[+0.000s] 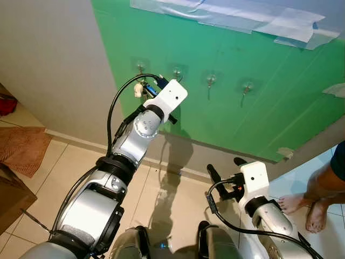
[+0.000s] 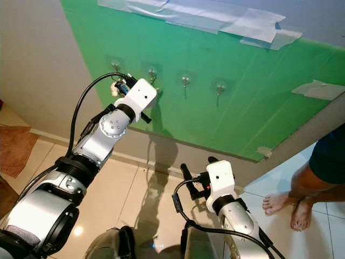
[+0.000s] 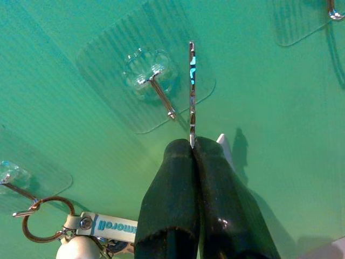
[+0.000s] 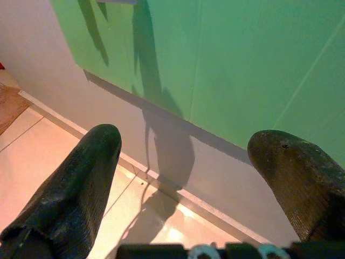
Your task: Hang keys on a hook
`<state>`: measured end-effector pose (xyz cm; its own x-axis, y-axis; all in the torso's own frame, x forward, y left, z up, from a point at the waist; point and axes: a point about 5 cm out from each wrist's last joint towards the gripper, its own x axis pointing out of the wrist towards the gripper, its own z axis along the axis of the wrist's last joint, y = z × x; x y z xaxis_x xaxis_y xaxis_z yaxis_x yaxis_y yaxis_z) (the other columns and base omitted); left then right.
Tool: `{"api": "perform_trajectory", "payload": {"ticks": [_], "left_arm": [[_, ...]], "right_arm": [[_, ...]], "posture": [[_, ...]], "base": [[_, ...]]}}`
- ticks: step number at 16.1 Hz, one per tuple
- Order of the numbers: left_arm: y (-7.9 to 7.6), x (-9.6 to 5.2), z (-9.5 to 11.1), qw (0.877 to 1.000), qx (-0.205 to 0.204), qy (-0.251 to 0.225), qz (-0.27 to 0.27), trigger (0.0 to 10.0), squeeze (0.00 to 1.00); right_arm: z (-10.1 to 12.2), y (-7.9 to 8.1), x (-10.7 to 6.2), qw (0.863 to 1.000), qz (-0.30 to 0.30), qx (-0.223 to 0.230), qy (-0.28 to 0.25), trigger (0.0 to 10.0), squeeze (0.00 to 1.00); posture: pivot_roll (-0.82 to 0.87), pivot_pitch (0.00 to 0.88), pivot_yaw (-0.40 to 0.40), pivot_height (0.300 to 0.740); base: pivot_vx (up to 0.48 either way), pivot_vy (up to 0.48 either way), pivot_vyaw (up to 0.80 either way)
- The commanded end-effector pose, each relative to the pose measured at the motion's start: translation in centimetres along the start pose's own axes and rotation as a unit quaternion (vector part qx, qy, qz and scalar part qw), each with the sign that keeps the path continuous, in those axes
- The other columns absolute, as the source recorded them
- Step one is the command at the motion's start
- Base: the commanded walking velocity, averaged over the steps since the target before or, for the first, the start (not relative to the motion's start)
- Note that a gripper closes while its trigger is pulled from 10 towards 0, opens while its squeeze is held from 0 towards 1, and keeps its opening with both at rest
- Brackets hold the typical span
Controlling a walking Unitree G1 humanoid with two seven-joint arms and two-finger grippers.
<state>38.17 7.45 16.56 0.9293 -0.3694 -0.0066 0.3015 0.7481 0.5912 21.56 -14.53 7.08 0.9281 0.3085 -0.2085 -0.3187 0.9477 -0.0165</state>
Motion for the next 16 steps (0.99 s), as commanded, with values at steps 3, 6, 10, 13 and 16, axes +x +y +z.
{"api": "perform_trajectory", "payload": {"ticks": [3, 6, 10, 13, 16], "left_arm": [[-0.1, -0.2, -0.2, 1.000, -0.002, 0.000, 0.003, 0.0, 0.00], [0.6, -0.2, 0.0, 1.000, -0.015, -0.006, 0.024, 0.0, 0.00], [0.9, -0.2, 0.7, 0.999, -0.029, -0.031, 0.034, 0.0, 0.00], [1.4, -0.2, 0.9, 0.998, -0.028, -0.035, 0.043, 0.0, 0.00], [1.5, -0.2, 0.9, 0.998, -0.027, -0.035, 0.046, 0.0, 0.00]], "right_arm": [[0.2, -0.1, -0.1, 1.000, -0.001, 0.004, 0.000, 10.0, 0.00], [0.6, 0.1, -0.3, 1.000, 0.001, 0.002, -0.003, 10.0, 0.00], [1.1, 0.2, -0.4, 1.000, 0.003, 0.001, -0.006, 10.0, 0.00], [1.4, 0.3, -0.3, 1.000, 0.004, -0.001, -0.007, 10.0, 0.00], [1.2, 0.4, -0.2, 1.000, 0.004, 0.001, -0.005, 10.0, 0.00]], "posture": [[-0.26, 0.199, 0.013, 0.710], [-0.26, 0.194, 0.012, 0.710], [-0.26, 0.191, 0.012, 0.710], [-0.26, 0.191, 0.012, 0.710], [-0.26, 0.179, 0.013, 0.710]], "base": [[0.000, 0.000, 0.00], [0.000, 0.000, 0.00], [0.000, 0.000, 0.00], [0.000, 0.000, 0.00], [0.000, 0.000, 0.00]]}}
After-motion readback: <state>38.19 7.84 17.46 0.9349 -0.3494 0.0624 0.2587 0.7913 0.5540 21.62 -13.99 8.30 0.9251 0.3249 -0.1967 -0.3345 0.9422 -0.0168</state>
